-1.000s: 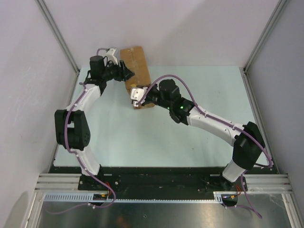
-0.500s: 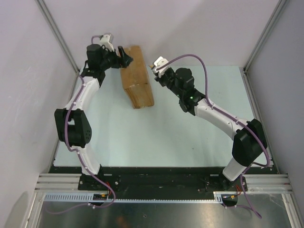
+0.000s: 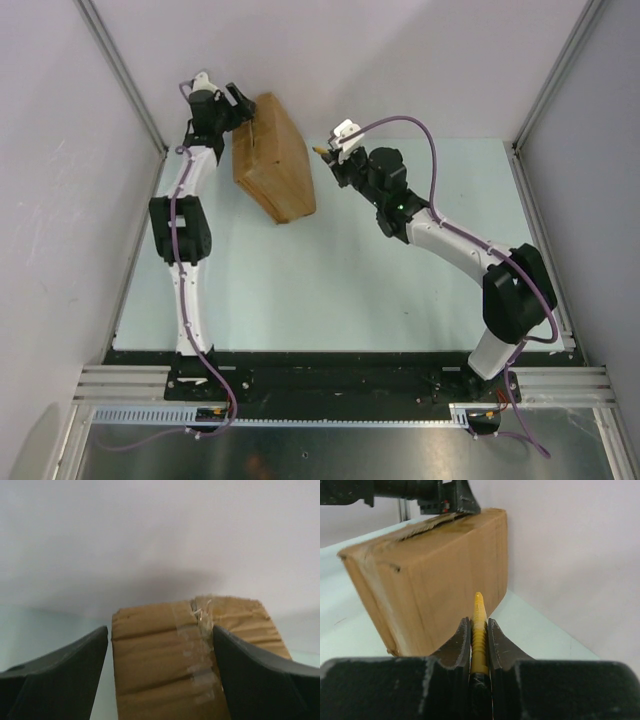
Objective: Unpack the express box
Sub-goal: Cut the express box at the center of the board.
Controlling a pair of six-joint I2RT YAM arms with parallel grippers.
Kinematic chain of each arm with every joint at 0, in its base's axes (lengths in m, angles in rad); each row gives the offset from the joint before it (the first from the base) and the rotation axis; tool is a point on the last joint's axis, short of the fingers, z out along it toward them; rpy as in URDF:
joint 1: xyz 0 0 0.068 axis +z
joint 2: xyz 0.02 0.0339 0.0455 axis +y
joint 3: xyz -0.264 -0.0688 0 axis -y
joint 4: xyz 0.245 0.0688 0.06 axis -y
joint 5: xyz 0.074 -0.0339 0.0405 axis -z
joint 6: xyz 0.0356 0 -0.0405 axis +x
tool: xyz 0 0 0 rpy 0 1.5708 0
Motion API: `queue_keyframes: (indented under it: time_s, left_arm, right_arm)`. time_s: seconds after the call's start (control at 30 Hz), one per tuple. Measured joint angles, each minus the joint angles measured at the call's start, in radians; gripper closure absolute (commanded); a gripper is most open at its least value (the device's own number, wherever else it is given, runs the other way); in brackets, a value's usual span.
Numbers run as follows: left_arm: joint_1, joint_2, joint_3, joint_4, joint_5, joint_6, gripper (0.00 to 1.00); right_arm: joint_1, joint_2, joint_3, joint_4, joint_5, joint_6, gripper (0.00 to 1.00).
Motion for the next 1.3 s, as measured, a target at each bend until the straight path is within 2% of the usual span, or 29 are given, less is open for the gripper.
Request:
queue_keyframes:
  time_s: [0.17, 0.33, 0.5, 0.7, 0.83, 0.93, 1.03, 1.1, 1.3]
  left_arm:
    - [-0.001, 0.087, 0.132, 0.022, 0.01, 0.021, 0.18]
    - [-0.009, 0.1, 0.12, 0.093, 0.185, 0.095, 0.29]
    - [-0.028, -0.002, -0.084, 0.208, 0.303, 0.172, 0.34]
    - [-0.056, -0.168, -0.336, 0.238, 0.431, 0.215, 0.39]
    - [-0.074, -0.294, -0.525, 0.277, 0.468, 0.23, 0.42]
    - [-0.091, -0.393, -0.657, 0.287, 0.48, 0.228, 0.4]
    - [-0.102, -0.461, -0.735, 0.277, 0.493, 0.217, 0.31]
    - [-0.105, -0.488, -0.753, 0.251, 0.5, 0.204, 0.24]
    - [-0.108, -0.51, -0.738, 0.146, 0.538, 0.147, 0.17]
  right_arm:
    - [0.011, 0.0, -0.01, -0.002, -0.001, 0.006, 1.0]
    - [0.01, 0.0, -0.01, 0.0, -0.001, 0.007, 1.0]
    - [-0.003, 0.0, -0.01, 0.006, -0.007, 0.017, 1.0]
    - [-0.005, -0.006, -0.01, -0.008, -0.055, 0.04, 1.0]
    - [0.001, -0.034, -0.011, -0.042, -0.098, 0.058, 1.0]
    - [0.009, -0.077, -0.012, -0.084, -0.124, 0.077, 1.0]
    - [0.018, -0.113, -0.012, -0.12, -0.138, 0.09, 1.0]
    - [0.025, -0.134, -0.012, -0.146, -0.142, 0.097, 1.0]
    - [0.049, -0.158, -0.017, -0.202, -0.139, 0.114, 1.0]
